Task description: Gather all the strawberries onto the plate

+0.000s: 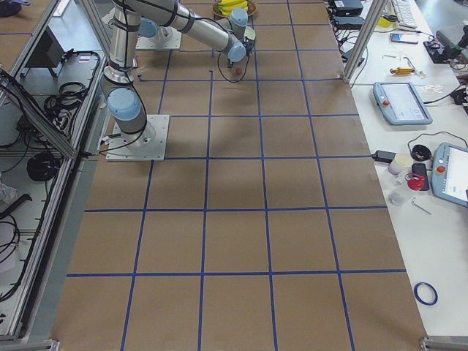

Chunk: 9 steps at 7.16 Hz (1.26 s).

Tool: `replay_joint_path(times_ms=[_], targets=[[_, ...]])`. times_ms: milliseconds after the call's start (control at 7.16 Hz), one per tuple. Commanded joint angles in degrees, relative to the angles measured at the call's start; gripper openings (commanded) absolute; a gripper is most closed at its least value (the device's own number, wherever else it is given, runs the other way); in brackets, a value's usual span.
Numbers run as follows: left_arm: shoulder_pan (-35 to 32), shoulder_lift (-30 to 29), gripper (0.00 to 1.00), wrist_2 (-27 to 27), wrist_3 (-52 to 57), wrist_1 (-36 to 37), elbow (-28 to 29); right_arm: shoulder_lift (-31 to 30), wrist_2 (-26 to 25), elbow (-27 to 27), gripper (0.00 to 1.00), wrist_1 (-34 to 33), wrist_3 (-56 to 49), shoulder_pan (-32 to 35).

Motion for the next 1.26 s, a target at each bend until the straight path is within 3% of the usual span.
replay_joint_path(times_ms=[0,279,419,699,978,1118], targets=[[0.0,0.0,1.0,0.0,0.05,0.0,0.08,-0.19,-0.99,-0.26,1.0,-1.56,-0.4,-0.06],[0.09,0.0,1.0,0.0,0.31,0.09,0.25,-5.61,-6.32,0.44,1.0,1.92,-5.98,-3.2],[0.09,0.0,1.0,0.0,0.31,0.09,0.26,-9.47,-6.36,-0.17,1.0,10.39,-12.12,-9.84],[0.09,0.0,1.0,0.0,0.4,0.09,0.17,-21.06,-6.96,-0.43,1.0,21.06,-22.96,-20.67],[0.09,0.18,1.0,0.09,0.4,0.09,-0.01,-25.06,-18.08,-7.42,1.0,31.93,-23.35,-23.61],[0.09,0.18,1.0,0.09,0.4,0.0,-0.18,-24.45,-18.57,-14.25,1.0,42.79,-25.17,-24.4]])
